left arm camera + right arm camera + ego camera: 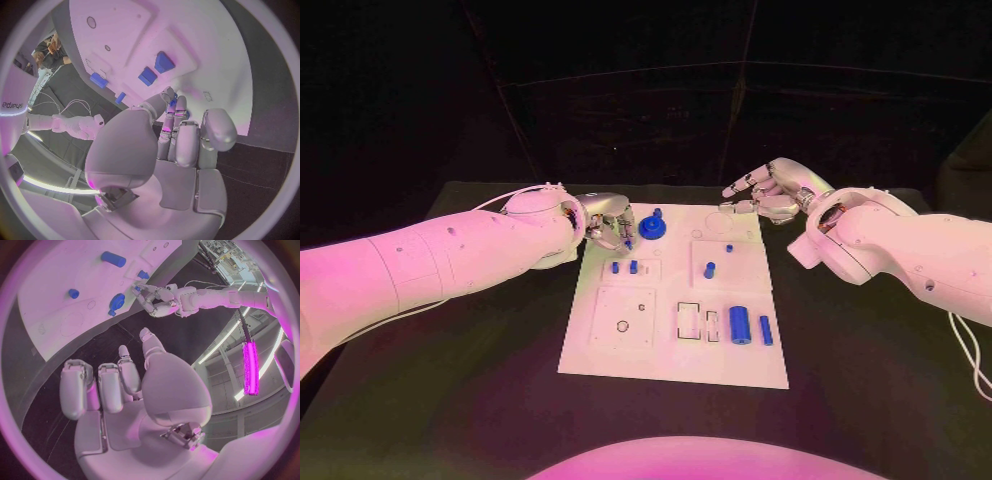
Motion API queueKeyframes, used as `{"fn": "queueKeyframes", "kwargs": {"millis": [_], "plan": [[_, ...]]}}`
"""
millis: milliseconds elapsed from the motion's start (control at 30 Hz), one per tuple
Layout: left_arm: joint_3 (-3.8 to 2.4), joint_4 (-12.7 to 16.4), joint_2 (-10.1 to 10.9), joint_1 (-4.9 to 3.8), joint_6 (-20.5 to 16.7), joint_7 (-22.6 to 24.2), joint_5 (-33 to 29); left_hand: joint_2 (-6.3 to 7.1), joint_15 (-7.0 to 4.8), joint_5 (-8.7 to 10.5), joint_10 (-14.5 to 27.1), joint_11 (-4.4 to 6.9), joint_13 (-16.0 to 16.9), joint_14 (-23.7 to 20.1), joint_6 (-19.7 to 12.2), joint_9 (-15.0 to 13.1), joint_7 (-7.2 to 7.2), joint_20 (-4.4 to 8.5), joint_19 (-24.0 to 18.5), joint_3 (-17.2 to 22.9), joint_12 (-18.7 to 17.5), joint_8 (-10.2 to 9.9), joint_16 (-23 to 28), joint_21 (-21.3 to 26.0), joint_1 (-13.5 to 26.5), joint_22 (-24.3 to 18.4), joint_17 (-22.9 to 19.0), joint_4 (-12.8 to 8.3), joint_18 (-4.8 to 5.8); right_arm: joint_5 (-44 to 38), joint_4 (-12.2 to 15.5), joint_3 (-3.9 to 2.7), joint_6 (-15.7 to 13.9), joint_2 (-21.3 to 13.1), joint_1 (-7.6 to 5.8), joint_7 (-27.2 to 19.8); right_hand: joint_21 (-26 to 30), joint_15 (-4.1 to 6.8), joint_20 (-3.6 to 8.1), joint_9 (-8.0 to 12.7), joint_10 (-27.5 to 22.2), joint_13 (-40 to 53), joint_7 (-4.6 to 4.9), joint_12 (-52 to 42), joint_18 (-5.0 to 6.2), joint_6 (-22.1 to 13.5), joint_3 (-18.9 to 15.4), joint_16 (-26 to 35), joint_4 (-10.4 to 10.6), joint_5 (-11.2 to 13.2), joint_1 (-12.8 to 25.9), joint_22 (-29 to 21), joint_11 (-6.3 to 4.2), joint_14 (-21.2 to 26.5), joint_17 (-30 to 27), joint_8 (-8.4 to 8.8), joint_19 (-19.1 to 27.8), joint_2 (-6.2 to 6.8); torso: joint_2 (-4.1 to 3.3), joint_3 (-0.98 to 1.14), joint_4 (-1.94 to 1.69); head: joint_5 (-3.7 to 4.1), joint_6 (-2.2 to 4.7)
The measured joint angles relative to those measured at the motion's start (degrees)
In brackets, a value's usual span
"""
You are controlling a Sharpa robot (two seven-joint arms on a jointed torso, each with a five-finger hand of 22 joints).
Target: Assemble the parts on the task board
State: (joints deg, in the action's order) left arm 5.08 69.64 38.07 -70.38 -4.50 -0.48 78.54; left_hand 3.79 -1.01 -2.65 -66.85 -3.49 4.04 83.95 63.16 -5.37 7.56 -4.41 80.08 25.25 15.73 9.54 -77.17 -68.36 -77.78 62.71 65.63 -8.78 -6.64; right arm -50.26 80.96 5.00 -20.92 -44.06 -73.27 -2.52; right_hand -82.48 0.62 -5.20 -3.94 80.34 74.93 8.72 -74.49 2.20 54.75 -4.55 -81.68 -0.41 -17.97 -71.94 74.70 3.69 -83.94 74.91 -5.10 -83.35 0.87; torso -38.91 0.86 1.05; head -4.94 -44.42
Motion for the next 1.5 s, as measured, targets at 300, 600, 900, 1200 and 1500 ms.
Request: {"fn": "queueKeyframes", "kwargs": {"millis": [300, 600, 900, 1200, 1500], "plan": [[0.11, 0.14, -0.10, 0.12, 0.19, 0.00, 0.00, 0.00, 0.00, 0.00, 0.00, 0.00, 0.01, 0.00, 0.00, 0.01, 0.00, 0.00, 0.00, 0.16, 0.01, 0.00, 0.00, 0.00, 0.00, 0.00, 0.00, -0.16, -0.01, 0.00, 0.00, 0.00, 0.02, 0.00, 0.00, 0.00, 0.00, 0.00, 0.00, 0.00, 0.00, 0.00, 0.00, 0.00, 0.00, 0.00, 0.00, 0.00, 0.00, 0.00, 0.00, 0.00, 0.00, 0.00, 0.00, 0.00, 0.00, 0.00, -0.01, 0.00, 0.00, 0.05, -0.13], [0.13, 0.35, -0.11, 0.14, 0.22, 0.01, 0.00, 0.00, 0.00, 0.00, -0.23, 0.22, 0.00, 0.00, 0.41, 0.07, 0.00, 0.00, 0.00, 0.49, 0.00, -0.05, 0.00, 0.00, 0.00, 0.14, 0.07, -0.16, -0.01, 0.00, -0.02, 0.00, 0.05, 0.04, 0.00, 0.00, 0.00, 0.00, 0.00, 0.00, 0.00, 0.00, 0.00, 0.00, 0.00, 0.00, 0.00, 0.00, 0.00, 0.00, 0.00, 0.00, 0.00, 0.00, 0.04, 0.00, 0.00, 0.00, -0.01, -0.02, -0.01, 0.01, -0.18], [0.13, 0.30, -0.14, 0.14, 0.31, -0.04, 0.02, 0.39, 0.00, 0.00, -0.42, 0.01, -0.03, 0.00, 0.38, 0.20, 0.04, 0.00, 0.00, 0.64, -0.89, -0.64, 0.00, 0.00, 0.39, 0.13, 0.00, -0.31, -0.01, 0.00, -0.05, 0.00, 0.06, 0.06, 0.00, 0.01, 0.00, 0.00, 0.00, 0.00, 0.00, 0.00, 0.00, 0.00, 0.00, 0.00, 0.00, 0.00, 0.00, 0.00, 0.00, 0.00, 0.00, 0.00, 0.03, 0.00, 0.00, 0.00, -0.01, -0.01, -0.01, 0.00, -0.24], [0.16, 0.17, -0.19, 0.18, 0.93, -0.48, 0.00, 1.50, 0.43, -0.01, 1.96, -1.32, -0.40, 0.01, -2.75, 1.31, 1.29, -0.48, -0.49, 0.80, -3.32, -3.05, 0.29, 0.25, 1.94, -0.46, -1.05, -0.47, -0.01, 0.00, -0.05, 0.00, 0.07, 0.07, 0.00, 0.01, 0.00, 0.00, 0.00, 0.00, 0.00, 0.00, 0.00, 0.00, 0.00, 0.00, 0.00, 0.00, 0.00, 0.00, 0.00, 0.00, 0.00, 0.00, 0.03, 0.00, 0.00, 0.00, 0.02, 0.00, -0.03, 0.05, -0.31], [0.16, 0.14, -0.12, 0.19, 1.12, -0.73, -0.01, 1.75, 0.43, -0.01, 2.16, -1.53, -0.39, 0.00, -3.19, 1.40, 1.33, -0.48, -0.49, 0.96, -3.75, -3.27, 0.29, 0.65, 2.19, -0.52, -1.23, -0.63, -0.01, 0.00, -0.08, 0.00, 0.07, 0.05, 0.00, 0.01, 0.00, 0.00, 0.00, 0.00, 0.00, 0.00, 0.00, 0.00, 0.00, 0.00, 0.00, 0.00, 0.00, 0.00, 0.00, 0.00, 0.00, 0.00, 0.02, 0.00, 0.00, 0.00, 0.03, 0.00, -0.03, 0.12, -0.41]]}}
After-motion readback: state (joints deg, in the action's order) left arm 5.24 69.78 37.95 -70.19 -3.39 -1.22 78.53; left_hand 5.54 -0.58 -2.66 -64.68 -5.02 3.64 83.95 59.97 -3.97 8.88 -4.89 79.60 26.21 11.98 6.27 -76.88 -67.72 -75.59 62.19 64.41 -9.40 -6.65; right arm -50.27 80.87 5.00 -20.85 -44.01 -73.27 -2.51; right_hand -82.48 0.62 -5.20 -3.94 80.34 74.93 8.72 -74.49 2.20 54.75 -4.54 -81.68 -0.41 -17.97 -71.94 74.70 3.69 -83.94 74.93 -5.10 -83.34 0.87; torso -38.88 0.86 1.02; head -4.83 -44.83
